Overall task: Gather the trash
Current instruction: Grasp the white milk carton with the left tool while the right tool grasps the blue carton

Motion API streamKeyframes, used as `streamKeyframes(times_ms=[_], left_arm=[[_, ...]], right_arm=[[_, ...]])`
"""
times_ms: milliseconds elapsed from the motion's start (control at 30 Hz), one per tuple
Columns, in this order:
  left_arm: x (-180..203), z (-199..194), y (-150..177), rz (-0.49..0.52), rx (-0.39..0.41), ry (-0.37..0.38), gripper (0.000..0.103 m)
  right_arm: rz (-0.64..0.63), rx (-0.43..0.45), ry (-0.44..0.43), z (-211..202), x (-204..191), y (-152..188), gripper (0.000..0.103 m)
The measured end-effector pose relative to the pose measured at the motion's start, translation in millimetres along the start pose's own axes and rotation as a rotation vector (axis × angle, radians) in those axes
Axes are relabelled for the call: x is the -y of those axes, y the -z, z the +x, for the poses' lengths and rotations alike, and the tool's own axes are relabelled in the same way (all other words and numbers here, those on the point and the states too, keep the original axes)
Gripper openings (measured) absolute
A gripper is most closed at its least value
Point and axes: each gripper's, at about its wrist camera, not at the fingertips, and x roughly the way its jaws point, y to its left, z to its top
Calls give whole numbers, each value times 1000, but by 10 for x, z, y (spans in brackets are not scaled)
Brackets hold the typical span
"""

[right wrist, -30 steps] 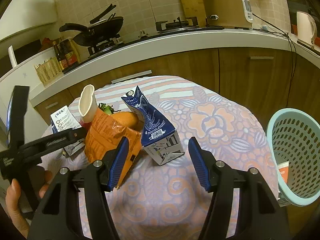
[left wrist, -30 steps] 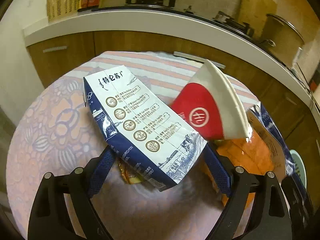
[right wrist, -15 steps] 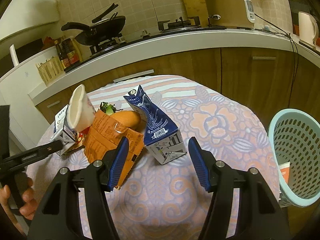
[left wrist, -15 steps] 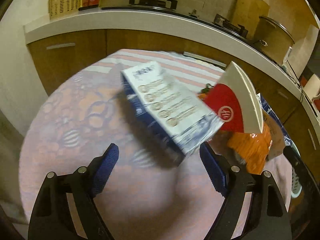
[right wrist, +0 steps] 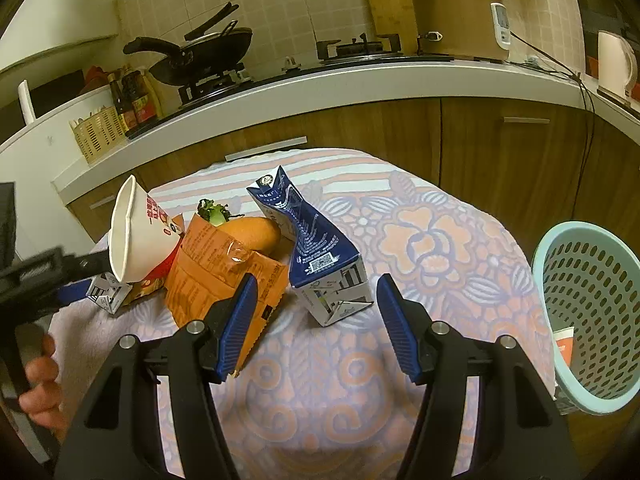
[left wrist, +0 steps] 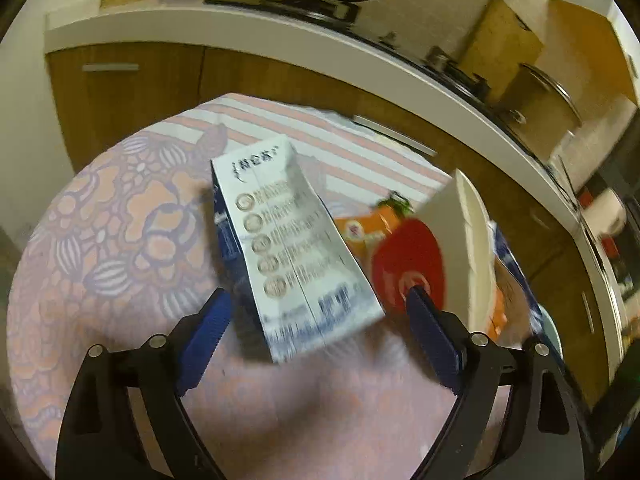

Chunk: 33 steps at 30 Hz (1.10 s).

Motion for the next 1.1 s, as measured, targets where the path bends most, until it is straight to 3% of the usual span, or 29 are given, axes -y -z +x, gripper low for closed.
streamKeyframes(times_ms=[100, 167, 500, 867, 933, 1000, 1100], left_arm=[[-84, 114, -64, -50, -25, 4, 84], [-109, 163, -82, -61, -29, 6, 70], [-269, -2, -102, -49, 25, 25, 62], [-405, -357, -89, -21, 99, 43, 59], [-419, -380, -86, -17, 99, 46, 59], [-430, -384, -79, -11, 91, 47, 59], [-432, -344, -40, 36, 35, 37, 59]], right_arm=[[-13, 0, -8, -13, -24, 1, 58], [-17, 0, -18, -28, -30, -9, 58], [-64, -11, -14, -55, -8, -283, 58], [-160, -152, -4, 491, -182, -520, 58], [-182, -195, 6, 627, -230, -537, 54], [-197, -221, 13, 696, -260, -538, 32], [-222, -228, 44, 721, -287, -523, 26]])
